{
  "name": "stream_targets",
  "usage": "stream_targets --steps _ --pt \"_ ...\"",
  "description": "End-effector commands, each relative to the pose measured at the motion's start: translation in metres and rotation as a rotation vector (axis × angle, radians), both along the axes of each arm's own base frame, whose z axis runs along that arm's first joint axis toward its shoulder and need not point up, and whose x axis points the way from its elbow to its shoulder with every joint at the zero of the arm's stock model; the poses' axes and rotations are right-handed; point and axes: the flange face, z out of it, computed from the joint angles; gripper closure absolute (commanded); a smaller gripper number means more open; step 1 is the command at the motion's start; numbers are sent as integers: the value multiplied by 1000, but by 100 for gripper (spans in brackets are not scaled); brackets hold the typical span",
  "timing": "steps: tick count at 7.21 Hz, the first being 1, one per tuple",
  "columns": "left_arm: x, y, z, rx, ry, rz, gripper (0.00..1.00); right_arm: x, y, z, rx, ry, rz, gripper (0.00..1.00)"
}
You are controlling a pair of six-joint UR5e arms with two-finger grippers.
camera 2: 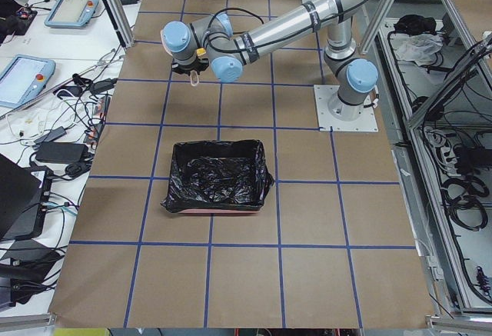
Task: Sweep and dump trash into bin
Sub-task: 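Lift the loaded dustpan with the left gripper while the right gripper withdraws the brush, then carry the dustpan over the black bin and tip it to dump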
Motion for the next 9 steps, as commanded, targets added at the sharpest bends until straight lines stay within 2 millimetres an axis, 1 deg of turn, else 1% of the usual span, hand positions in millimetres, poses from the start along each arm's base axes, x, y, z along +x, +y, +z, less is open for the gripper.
stream_targets --steps 1,2,3,4,5,6,7,8,9 --pt "79 29 33 59 -51 49 100 2 2 -5 0 2 -24 100" --pt "131 45 42 95 -173 81 100 2 5 -8 10 8 -34 100" --pt "173 56 40 85 -167 81 100 3 8 -12 19 5 -37 100" --pt "214 71 43 58 -179 52 100 3 9 -14 24 2 -29 98" --pt "260 87 57 32 -215 42 100 3 9 -15 27 1 -28 98" --pt "291 95 75 5 -274 -12 100 4 10 -16 31 -3 -30 89" --pt "321 98 77 -42 -321 -40 100 3 11 -17 35 -4 -28 89" --pt "350 110 82 -36 -395 -26 100 2 11 -17 36 -3 -28 88" --pt "363 117 93 -62 -436 -48 100 2 11 -16 33 -5 -28 78"
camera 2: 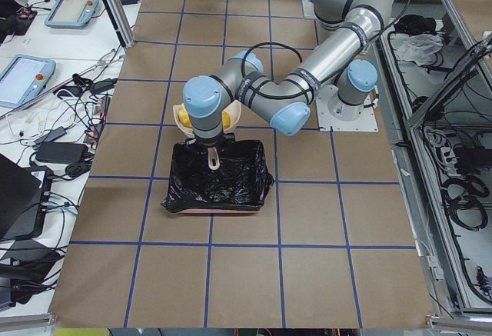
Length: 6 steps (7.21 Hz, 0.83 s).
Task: Sweep and dump trash into bin
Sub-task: 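Carry the dustpan over the black bin and tip it to dump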
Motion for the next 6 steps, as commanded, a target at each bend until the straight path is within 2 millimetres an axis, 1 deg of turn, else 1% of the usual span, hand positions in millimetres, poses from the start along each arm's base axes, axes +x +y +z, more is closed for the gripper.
stream_targets --steps 1,2,3,4,5,6 --pt "44 17 24 -66 -145 -63 100 -1 0 0 2 1 0 62" --pt "56 26 20 27 -229 -79 100 -1 0 0 0 1 0 50" --pt "62 28 25 84 -306 -136 100 -1 -1 -1 -6 -1 -2 41" --pt "68 26 28 70 -373 -136 100 -1 -1 0 -8 -2 -4 39" --pt "68 22 29 60 -401 -149 100 -1 -1 0 -9 -5 -3 37" --pt "50 10 28 75 -414 -173 100 -1 -1 3 -13 -3 -4 27"
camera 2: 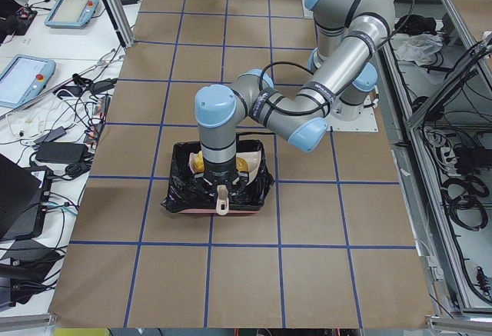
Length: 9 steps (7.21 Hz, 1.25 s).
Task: Sweep and dump trash into bin
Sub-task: 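Hold the emptied dustpan raised with left gripper while right gripper releases brush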
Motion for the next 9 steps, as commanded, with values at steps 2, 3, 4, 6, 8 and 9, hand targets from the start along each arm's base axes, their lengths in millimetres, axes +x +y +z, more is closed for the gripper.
stream_targets --steps 2,3,4,6,8,9 --pt "-45 -30 -1 115 -113 -57 100 2 -6 29 -48 12 4 20" --pt "-46 -32 -3 150 -145 -54 100 9 -6 61 -100 27 13 5" --pt "-55 -37 -2 155 -149 -68 100 42 0 99 -129 36 57 0" --pt "-55 -38 0 152 -155 -67 100 136 27 171 -161 38 148 0" --pt "-52 -62 0 150 -368 -201 100 174 78 240 -212 -49 175 0" --pt "-70 -73 -14 186 -441 -226 100 188 99 263 -247 -76 172 0"
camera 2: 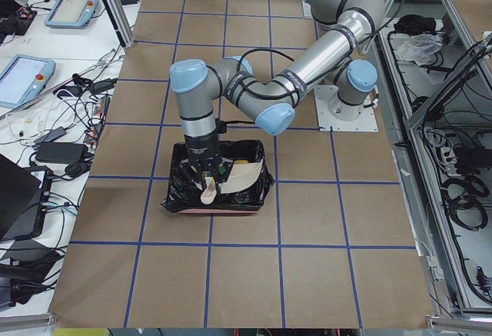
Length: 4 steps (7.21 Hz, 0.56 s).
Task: Sweep and dump trash into bin
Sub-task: 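Hold the emptied dustpan raised with left gripper while right gripper releases brush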
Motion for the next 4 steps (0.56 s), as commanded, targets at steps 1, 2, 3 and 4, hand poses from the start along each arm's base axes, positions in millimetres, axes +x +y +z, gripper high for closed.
stream_targets --steps 1,2,3,4 --pt "-24 -15 -2 26 -116 -74 100 27 34 35 -34 -19 15 0" --pt "-32 -17 -3 59 -73 -98 100 30 31 40 -45 -6 24 0" --pt "-48 -23 6 64 -78 -120 100 25 24 42 -19 30 24 0" --pt "-61 -27 13 62 -88 -137 100 22 18 48 23 53 24 0"
